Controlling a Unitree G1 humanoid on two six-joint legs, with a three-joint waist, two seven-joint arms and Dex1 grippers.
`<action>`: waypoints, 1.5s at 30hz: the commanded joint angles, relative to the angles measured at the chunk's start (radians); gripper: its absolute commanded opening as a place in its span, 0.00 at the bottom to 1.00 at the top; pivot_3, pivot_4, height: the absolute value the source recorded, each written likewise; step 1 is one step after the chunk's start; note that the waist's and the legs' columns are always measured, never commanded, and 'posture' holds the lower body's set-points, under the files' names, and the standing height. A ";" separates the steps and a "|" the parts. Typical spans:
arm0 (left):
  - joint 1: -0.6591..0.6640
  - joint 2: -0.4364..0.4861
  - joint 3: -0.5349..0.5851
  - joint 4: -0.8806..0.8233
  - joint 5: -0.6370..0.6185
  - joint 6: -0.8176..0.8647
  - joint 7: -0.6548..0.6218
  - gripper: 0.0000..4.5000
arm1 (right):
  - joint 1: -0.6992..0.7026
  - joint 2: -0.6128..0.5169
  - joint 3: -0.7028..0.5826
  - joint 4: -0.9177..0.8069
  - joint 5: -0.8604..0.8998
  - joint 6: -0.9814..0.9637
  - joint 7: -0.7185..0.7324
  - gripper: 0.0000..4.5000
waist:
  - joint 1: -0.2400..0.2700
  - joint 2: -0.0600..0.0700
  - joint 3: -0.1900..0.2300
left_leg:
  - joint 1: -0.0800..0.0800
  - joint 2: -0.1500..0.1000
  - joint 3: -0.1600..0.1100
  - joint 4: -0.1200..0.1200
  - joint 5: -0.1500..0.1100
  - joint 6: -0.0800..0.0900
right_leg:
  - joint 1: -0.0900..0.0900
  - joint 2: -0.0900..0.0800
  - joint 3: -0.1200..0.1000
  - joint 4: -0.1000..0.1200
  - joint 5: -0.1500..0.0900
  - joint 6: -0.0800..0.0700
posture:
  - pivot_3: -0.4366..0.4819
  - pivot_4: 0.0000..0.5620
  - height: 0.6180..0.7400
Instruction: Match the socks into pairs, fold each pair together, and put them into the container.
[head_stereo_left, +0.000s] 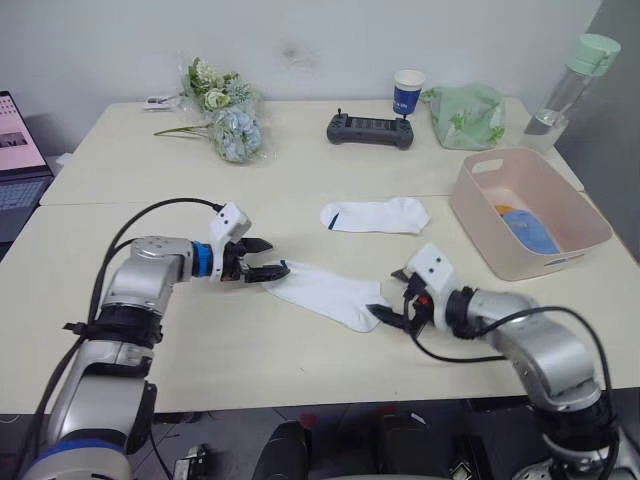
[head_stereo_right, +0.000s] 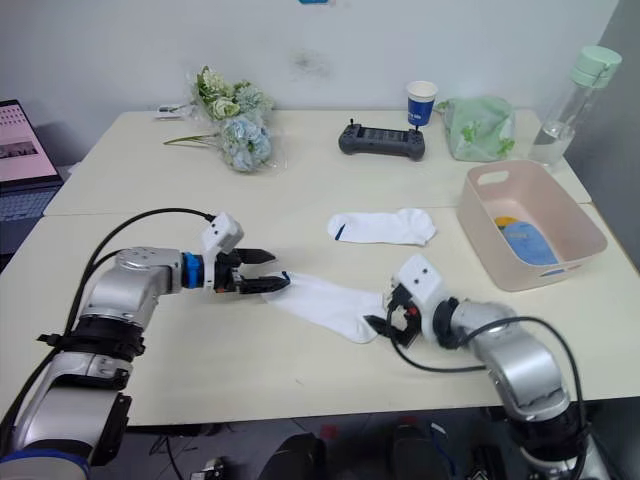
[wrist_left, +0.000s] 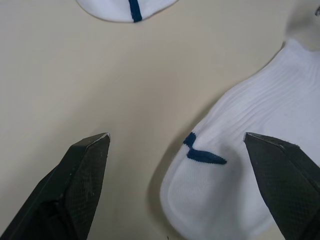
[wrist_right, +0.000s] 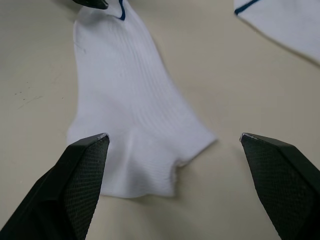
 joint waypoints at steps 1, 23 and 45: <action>-0.009 0.004 -0.013 0.026 0.031 -0.045 -0.030 0.91 | 0.012 0.007 0.035 -0.027 -0.025 -0.010 -0.063 0.92 | -0.002 0.000 0.000 | 0.000 0.000 0.000 0.000 0.000 0.000 | 0.000 0.000 0.000 0.000 0.000 0.000 | 0.48 0.27 1.00; 0.255 0.121 0.174 -0.471 -0.170 0.395 -0.017 0.01 | -0.056 -0.041 -0.020 -0.029 0.147 0.037 0.029 0.00 | -0.018 0.000 0.000 | 0.001 0.002 -0.003 -0.001 0.000 0.000 | 0.000 0.002 0.000 0.001 0.000 0.000 | 0.48 0.27 1.00; 0.810 -0.032 0.348 -1.006 -0.452 0.672 0.388 0.01 | 0.058 -0.299 -0.157 -0.094 0.408 0.235 0.073 0.00 | 0.017 0.001 -0.001 | 0.005 0.002 0.000 -0.002 -0.003 0.004 | 0.006 0.000 0.002 -0.003 0.000 0.000 | 0.48 0.27 1.00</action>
